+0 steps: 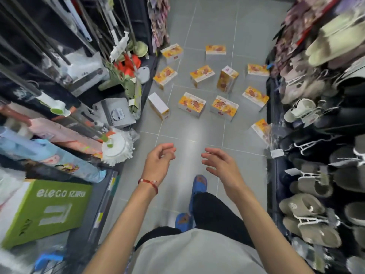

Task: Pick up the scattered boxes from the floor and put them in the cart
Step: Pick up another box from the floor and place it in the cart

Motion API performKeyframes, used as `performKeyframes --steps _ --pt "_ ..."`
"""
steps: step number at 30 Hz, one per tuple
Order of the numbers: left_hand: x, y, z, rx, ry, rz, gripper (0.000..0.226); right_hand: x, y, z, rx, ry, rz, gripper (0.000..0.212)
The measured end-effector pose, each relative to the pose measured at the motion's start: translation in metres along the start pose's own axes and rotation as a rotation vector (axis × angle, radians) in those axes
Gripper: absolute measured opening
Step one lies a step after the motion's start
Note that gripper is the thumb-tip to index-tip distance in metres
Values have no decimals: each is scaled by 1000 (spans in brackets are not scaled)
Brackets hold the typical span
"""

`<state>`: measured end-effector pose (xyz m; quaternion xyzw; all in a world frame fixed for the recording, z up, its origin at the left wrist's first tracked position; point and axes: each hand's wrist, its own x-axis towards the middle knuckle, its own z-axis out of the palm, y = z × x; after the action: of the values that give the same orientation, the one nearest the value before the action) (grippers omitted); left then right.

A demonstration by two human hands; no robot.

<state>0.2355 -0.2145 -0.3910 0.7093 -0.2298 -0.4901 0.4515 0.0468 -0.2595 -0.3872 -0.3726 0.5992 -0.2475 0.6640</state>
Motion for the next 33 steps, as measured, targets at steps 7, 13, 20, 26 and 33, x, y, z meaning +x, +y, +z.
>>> performKeyframes --steps 7,13,20,26,33 --pt "127 55 6 50 58 -61 28 138 -84 28 12 -63 43 19" --pt "223 124 21 73 105 -87 23 247 -166 40 -41 -120 73 22" --pt "322 177 18 84 117 -110 23 331 -219 68 -56 -135 136 22" --pt "432 195 4 128 40 -168 21 406 -240 111 -21 -50 216 24" --pt "564 197 -18 281 -113 -268 16 498 -249 167 90 116 332 25"
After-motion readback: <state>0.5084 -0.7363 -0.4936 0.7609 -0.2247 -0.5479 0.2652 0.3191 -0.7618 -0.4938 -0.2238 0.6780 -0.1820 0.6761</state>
